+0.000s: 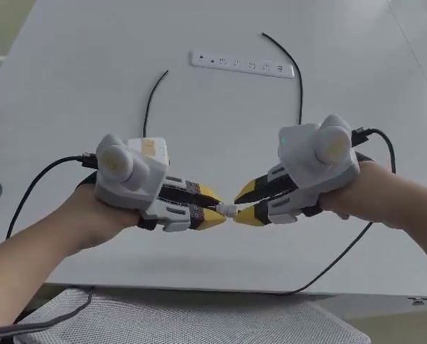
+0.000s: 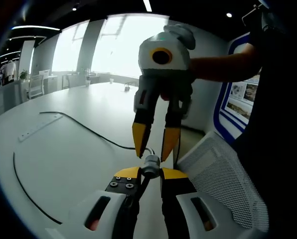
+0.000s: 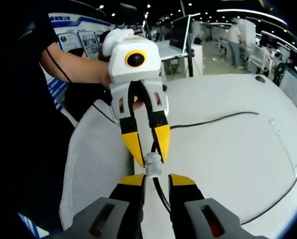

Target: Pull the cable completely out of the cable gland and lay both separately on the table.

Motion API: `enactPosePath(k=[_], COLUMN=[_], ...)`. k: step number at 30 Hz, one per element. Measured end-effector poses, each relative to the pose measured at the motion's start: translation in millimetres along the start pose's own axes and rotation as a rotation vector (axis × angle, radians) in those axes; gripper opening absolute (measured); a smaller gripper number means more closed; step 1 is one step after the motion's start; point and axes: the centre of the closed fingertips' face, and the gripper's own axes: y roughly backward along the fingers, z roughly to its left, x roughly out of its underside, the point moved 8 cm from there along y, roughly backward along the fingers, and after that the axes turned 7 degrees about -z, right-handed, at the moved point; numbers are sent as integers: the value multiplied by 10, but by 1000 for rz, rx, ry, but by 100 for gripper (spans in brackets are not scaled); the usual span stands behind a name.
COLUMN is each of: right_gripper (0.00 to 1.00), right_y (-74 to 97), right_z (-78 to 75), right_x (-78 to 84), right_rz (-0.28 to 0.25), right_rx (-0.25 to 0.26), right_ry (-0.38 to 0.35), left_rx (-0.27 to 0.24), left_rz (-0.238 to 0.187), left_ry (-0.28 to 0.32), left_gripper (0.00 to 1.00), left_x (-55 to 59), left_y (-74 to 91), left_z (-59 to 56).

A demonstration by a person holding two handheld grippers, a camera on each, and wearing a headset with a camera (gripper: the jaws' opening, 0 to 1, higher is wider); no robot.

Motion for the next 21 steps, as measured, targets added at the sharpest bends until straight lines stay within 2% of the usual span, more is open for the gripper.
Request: enactPosePath(k=[1, 4, 8, 10, 13, 17, 21], right_gripper=[14, 14, 17, 18, 17, 17, 17], right_y=[16, 59, 85, 93, 103, 106, 86], right_z=[-17, -22, -38, -59, -76, -97, -84], right_x=[-1, 6, 26, 40, 47, 71, 53], right_rz=[-20, -85, -153, -176, -240, -266, -266], right_rx=[1, -42, -92, -100, -141, -182, -203], right_ry=[-18, -116, -216, -255, -331, -383, -378], left_rx=[-1, -3, -5, -2, -3, -16, -18], left_rz=[-3, -6, -20, -25, -30, -44, -50], left_ry=[-2, -10, -25, -35, -45, -42, -47], left_gripper=[15, 15, 15, 15, 15, 15, 15], left_x=[-3, -15, -47, -65, -86, -118, -154], left_y=[-1, -3, -8, -10, -13, 4, 15], left_z=[2, 3, 2, -7, -16, -11, -24])
